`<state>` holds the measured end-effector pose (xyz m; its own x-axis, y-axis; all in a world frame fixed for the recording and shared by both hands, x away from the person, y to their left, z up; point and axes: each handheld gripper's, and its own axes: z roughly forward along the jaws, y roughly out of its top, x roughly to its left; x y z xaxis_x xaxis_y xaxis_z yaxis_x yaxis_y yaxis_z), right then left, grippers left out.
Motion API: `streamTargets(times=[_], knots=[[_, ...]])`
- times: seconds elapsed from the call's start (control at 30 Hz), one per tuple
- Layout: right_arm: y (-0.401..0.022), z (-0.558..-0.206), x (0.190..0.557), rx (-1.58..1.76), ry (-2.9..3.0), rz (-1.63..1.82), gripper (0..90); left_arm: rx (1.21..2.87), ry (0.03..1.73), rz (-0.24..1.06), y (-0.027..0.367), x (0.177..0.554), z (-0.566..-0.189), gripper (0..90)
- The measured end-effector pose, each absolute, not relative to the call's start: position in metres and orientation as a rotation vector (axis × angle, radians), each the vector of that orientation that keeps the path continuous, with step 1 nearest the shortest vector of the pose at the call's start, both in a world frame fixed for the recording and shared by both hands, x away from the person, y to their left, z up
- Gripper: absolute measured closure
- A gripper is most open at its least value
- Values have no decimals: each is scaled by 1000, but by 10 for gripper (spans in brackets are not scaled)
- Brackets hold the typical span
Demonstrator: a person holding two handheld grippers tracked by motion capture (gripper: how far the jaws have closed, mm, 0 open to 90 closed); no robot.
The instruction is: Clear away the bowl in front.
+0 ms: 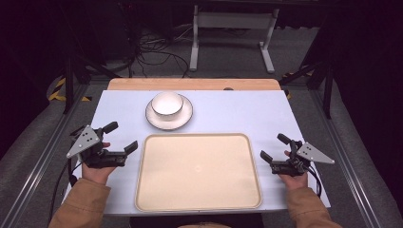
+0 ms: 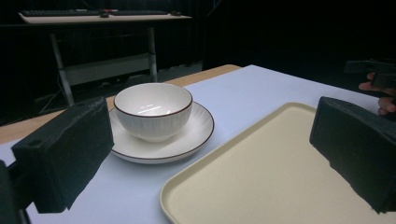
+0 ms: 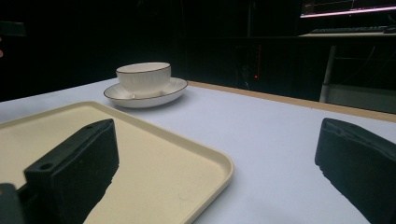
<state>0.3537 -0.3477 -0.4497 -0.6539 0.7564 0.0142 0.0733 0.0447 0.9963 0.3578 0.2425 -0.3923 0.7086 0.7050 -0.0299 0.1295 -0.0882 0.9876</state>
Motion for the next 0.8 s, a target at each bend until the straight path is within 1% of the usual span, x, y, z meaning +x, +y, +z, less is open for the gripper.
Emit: streamTargets(times=[0.2, 0.5, 0.8], knots=[[-348, -450, 354, 841, 1794, 1657, 2, 1629, 684, 540, 238, 371, -387, 0], [-349, -450, 354, 853, 1792, 1662, 2, 1646, 661, 529, 222, 396, -369, 0], [-349, -451, 354, 870, 1791, 1662, 1, 1677, 662, 505, 204, 425, -364, 0]])
